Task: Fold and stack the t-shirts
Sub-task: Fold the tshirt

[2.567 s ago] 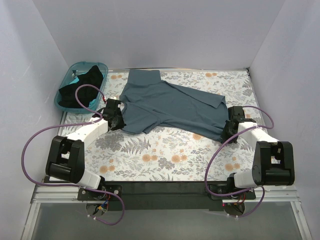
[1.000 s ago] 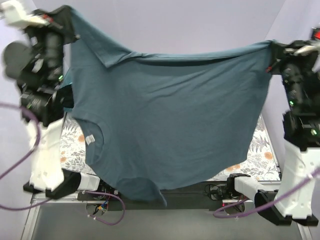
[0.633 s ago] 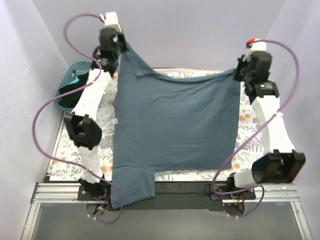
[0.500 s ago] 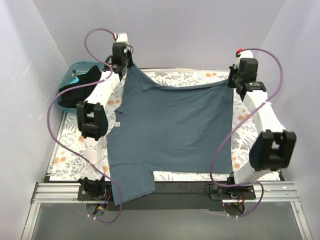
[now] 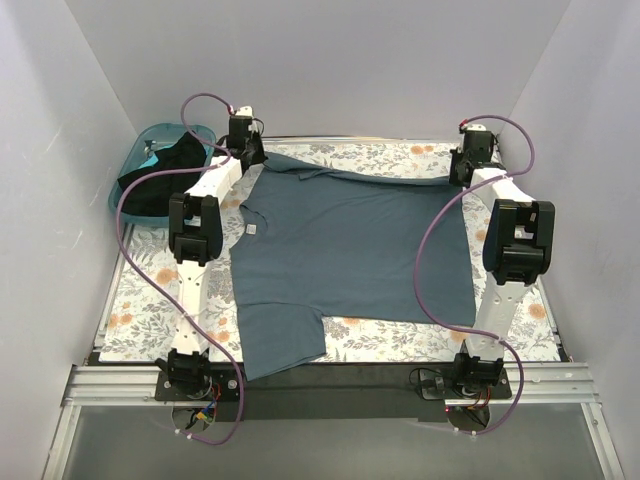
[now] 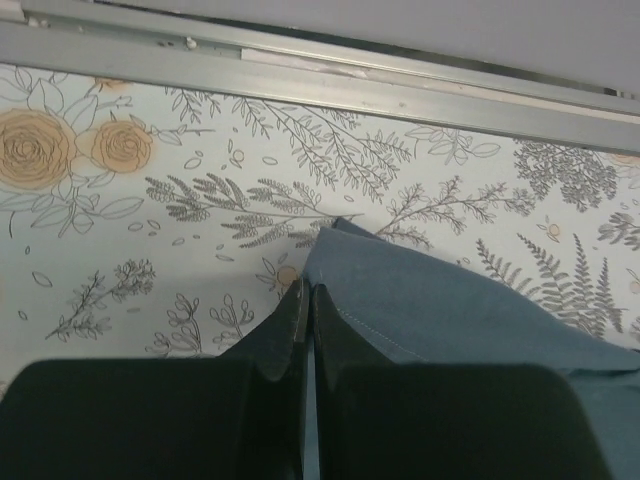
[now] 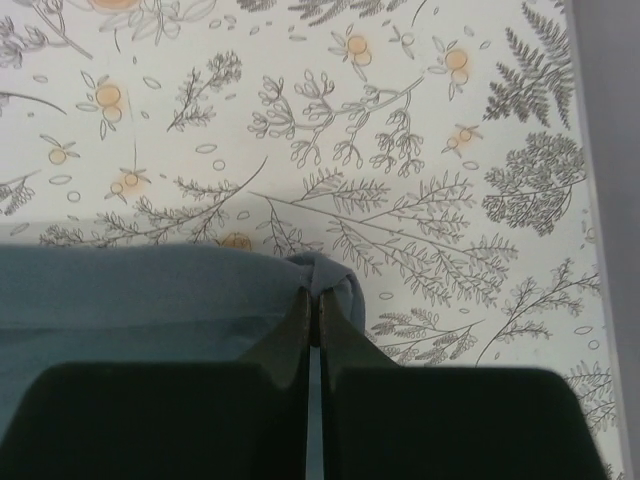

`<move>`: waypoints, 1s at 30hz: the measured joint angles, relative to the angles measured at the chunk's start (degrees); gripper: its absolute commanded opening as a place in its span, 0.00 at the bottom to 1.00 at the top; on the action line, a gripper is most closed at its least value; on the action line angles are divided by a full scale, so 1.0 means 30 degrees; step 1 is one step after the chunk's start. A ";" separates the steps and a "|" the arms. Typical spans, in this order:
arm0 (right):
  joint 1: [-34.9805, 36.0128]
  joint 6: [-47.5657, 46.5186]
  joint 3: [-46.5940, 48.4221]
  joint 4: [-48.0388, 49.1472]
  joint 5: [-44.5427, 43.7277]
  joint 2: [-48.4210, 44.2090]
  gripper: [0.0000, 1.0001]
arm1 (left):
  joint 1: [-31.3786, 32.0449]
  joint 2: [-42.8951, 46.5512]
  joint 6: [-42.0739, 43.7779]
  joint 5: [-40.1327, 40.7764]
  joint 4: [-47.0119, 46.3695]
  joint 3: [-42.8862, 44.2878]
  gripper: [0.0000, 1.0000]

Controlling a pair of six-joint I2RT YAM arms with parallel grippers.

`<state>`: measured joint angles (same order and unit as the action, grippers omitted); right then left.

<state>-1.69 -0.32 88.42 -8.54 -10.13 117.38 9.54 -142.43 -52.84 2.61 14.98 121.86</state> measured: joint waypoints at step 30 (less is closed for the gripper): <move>-0.0940 -0.0299 0.0423 -0.3366 0.1654 -0.1464 0.01 | -0.0029 1.0309 -0.4306 -0.1530 0.3475 -0.8393 0.00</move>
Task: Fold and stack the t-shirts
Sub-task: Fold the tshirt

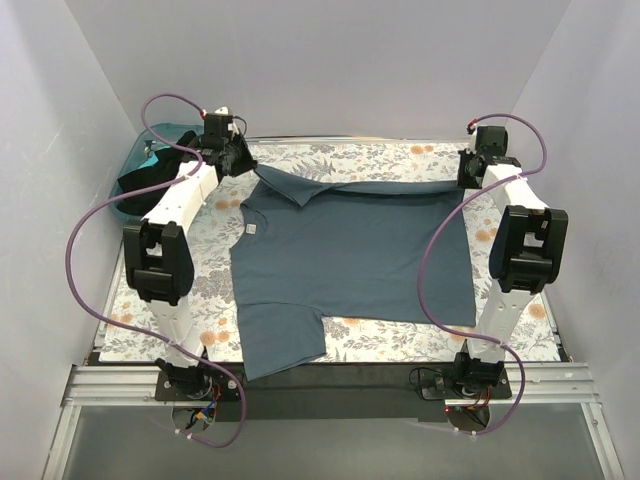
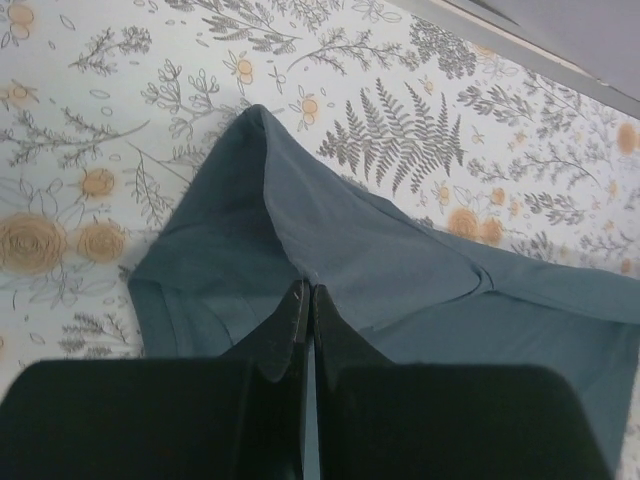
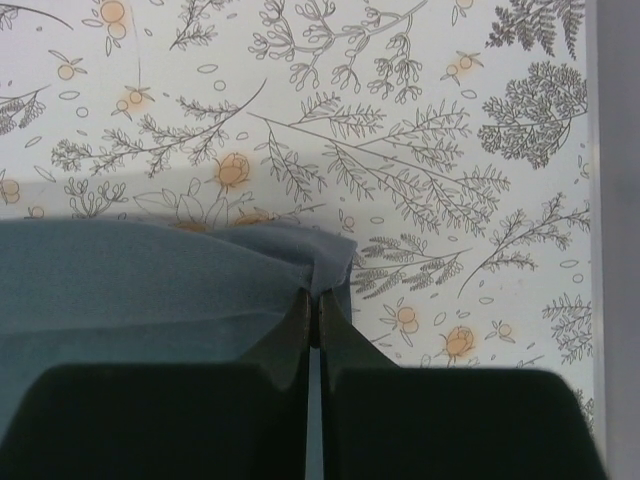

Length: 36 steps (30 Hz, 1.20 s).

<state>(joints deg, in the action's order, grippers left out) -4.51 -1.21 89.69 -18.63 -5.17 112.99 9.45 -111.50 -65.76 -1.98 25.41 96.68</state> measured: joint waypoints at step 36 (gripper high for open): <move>-0.0007 0.2856 -0.3548 -0.2871 -0.1333 -0.1785 0.08 | 0.0000 1.0331 -0.6120 -0.4167 0.0168 -1.3617 0.00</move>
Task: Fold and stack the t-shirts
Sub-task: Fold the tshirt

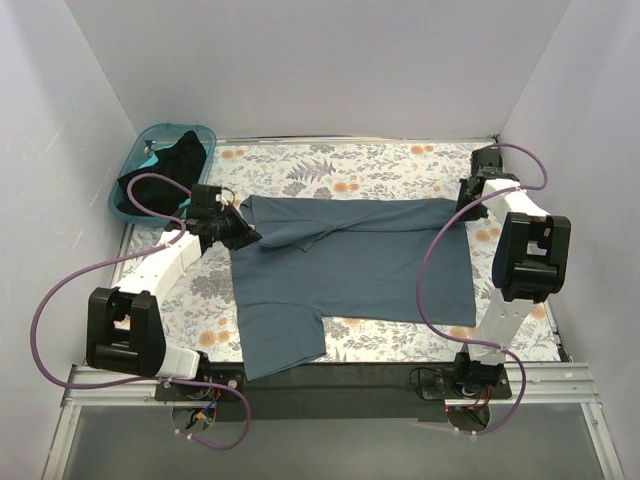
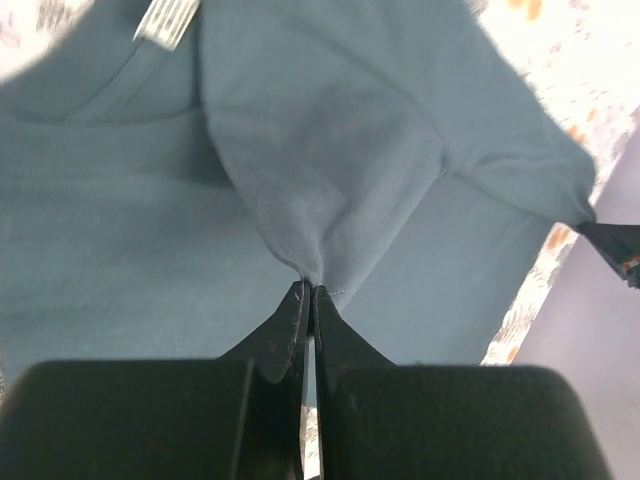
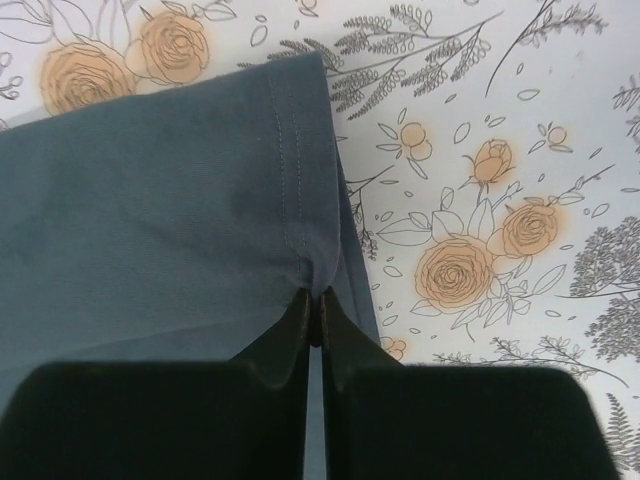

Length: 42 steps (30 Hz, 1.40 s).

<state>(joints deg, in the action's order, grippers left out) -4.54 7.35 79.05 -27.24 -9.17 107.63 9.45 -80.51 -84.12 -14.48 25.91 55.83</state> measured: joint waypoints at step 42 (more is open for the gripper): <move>-0.1333 0.1807 -0.0554 0.3206 0.2776 0.0634 0.45 | -0.0867 -1.2043 0.3279 0.2550 -0.3665 0.8174 0.53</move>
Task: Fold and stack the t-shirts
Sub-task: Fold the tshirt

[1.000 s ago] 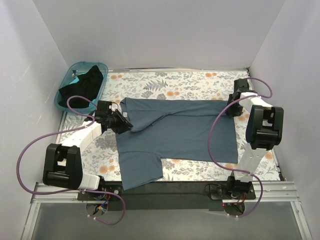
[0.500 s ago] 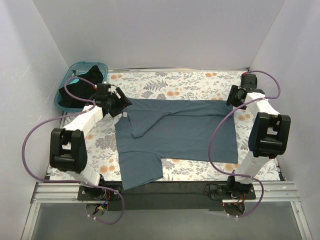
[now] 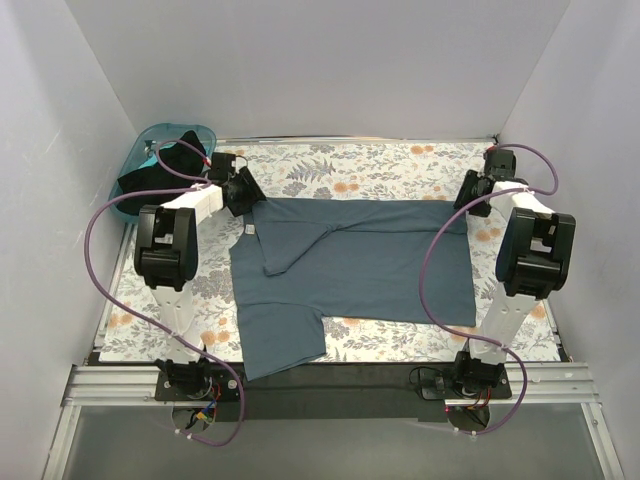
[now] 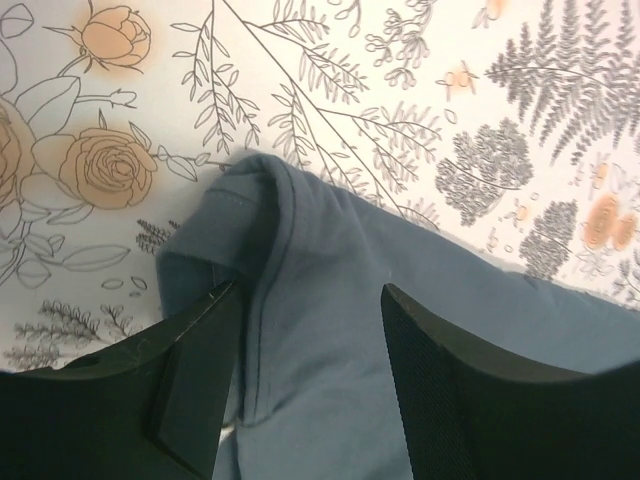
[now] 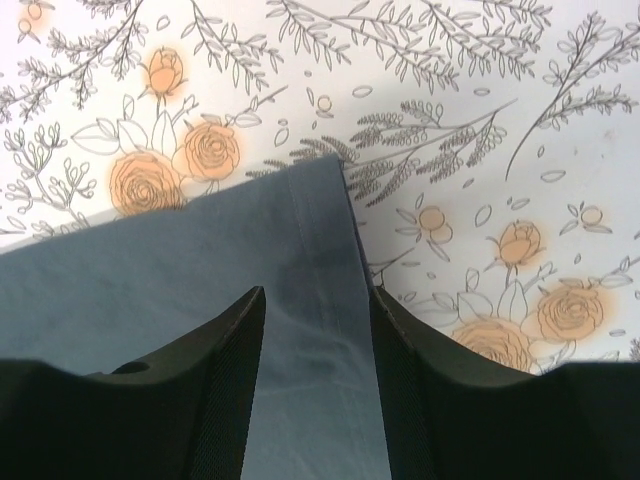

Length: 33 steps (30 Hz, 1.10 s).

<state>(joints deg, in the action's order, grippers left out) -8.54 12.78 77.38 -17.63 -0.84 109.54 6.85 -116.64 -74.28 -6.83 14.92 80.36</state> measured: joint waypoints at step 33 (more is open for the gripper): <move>-0.1013 0.0539 0.0291 0.2579 0.2106 0.2353 0.01 | -0.1246 -0.0903 0.0699 -0.0248 -0.1246 -0.0452 0.01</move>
<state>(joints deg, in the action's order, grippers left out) -11.57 14.39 78.26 -9.89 5.48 116.60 3.11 -119.35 -72.18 -7.57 11.18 79.00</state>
